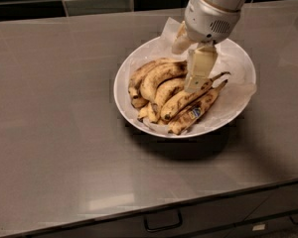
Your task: Pick banana from white bowl
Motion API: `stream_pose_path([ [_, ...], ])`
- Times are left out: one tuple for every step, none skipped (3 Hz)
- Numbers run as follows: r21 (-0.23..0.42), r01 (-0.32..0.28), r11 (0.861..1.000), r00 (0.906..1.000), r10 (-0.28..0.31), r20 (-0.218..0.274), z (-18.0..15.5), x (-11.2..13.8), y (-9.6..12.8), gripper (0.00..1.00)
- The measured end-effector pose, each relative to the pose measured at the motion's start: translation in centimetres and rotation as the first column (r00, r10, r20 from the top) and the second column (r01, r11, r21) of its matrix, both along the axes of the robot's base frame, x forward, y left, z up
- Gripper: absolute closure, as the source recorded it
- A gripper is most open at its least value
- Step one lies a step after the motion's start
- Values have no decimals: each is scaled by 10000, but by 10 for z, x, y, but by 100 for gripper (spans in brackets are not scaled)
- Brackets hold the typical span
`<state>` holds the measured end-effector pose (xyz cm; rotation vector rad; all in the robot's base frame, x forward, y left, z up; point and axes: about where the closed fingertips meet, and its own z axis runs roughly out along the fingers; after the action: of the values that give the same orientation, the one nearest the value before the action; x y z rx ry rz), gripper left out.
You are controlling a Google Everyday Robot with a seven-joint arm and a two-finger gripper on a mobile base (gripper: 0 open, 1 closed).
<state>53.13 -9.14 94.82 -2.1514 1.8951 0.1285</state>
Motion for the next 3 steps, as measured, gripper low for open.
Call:
stream_pose_path([
  [-57,-161,9999,9998,161,-88,-4,1,6,29],
  [-131,-228,9997,9997,227,-119,-5,6,9,30],
  [-246,-176,9995,9997,173,-144,-8,12,6,30],
])
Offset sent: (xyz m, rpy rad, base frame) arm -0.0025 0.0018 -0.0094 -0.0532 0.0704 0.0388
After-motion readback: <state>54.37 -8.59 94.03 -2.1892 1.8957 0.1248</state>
